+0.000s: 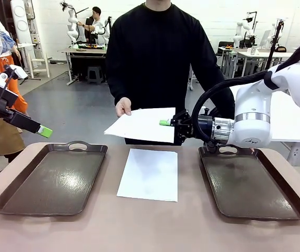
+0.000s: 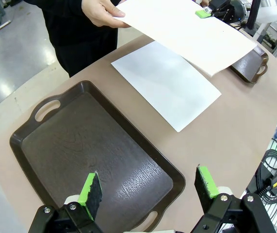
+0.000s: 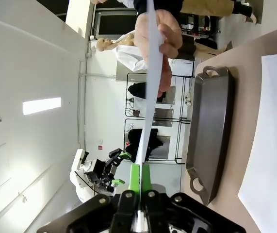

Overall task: Sort the A4 documents.
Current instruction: Receive the A4 Paper.

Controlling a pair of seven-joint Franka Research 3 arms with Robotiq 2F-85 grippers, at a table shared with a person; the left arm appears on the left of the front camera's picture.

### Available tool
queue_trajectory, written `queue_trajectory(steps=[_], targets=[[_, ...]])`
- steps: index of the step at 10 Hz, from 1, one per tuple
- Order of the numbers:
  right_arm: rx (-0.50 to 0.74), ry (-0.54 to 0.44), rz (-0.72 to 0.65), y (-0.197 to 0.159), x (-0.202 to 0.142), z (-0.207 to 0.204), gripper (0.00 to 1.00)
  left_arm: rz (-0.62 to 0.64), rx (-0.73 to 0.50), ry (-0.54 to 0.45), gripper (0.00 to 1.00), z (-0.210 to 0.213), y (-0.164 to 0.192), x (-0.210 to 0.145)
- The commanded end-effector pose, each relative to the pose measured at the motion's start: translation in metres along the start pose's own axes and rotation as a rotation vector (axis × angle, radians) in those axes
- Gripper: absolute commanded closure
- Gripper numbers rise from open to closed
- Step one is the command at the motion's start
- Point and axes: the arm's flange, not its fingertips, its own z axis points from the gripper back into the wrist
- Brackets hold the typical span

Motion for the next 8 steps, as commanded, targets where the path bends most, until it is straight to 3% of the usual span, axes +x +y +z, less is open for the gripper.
queue_trajectory(steps=[1, 3, 4, 5, 8], targets=[[0.016, -0.032, -0.006, 0.0008, 0.0025, 0.0008, 1.00, -0.005, -0.013, -0.008, 0.00, -0.0003, 0.0029, -0.0014], [0.023, -0.020, 0.010, 0.0047, 0.0014, 0.0030, 1.00, -0.005, -0.013, -0.008, 0.00, -0.0003, 0.0029, -0.0014], [0.017, 0.073, 0.058, 0.0093, -0.0012, 0.0010, 1.00, -0.005, -0.013, -0.008, 0.00, -0.0003, 0.0029, -0.0014], [0.000, -0.007, 0.004, 0.0016, 0.0023, 0.0040, 1.00, -0.005, -0.013, -0.008, 0.00, -0.0003, 0.0029, -0.0014], [0.000, -0.007, 0.004, 0.0016, 0.0023, 0.0040, 1.00, -0.005, -0.013, -0.008, 0.00, -0.0003, 0.0029, -0.0014]])
